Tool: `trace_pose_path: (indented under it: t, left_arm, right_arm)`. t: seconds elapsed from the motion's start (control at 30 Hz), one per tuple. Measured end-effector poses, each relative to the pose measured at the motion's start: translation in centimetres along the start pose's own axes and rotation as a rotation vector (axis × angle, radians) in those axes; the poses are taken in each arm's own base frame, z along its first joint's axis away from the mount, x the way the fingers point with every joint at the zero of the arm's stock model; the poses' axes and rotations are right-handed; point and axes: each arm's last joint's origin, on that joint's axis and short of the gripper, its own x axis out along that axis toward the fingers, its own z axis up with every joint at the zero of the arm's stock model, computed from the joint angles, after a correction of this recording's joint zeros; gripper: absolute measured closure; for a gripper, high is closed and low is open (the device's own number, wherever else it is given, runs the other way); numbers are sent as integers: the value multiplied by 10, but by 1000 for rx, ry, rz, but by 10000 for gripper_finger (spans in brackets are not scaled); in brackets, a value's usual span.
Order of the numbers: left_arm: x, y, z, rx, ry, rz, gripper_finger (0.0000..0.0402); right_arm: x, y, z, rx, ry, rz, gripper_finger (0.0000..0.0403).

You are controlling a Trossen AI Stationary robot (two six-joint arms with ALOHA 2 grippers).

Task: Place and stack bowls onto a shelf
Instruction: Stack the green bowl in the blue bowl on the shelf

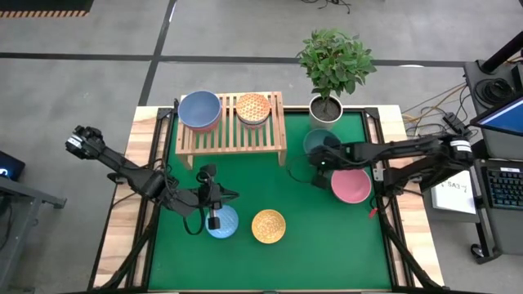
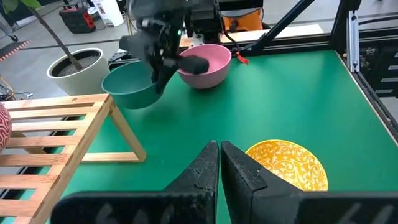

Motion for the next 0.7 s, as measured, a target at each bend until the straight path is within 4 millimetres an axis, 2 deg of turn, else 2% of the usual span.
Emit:
trace_pose_path:
  t: [0.2, 0.4, 0.53, 0.7]
  left_arm:
    - [0, 0, 5, -27, -45, 7, 400]
    - [1, 3, 11, -27, -82, 16, 367]
    - [6, 6, 17, -15, -123, 42, 329]
    - [18, 5, 20, 69, -159, 37, 278]
  right_arm:
    - [-46, 2, 4, -22, -138, 202, 394]
    - [-84, 11, 6, -80, -315, 635, 394]
    - [-92, 24, 13, -186, -433, 770, 394]
    - [-84, 41, 24, -327, -535, 823, 394]
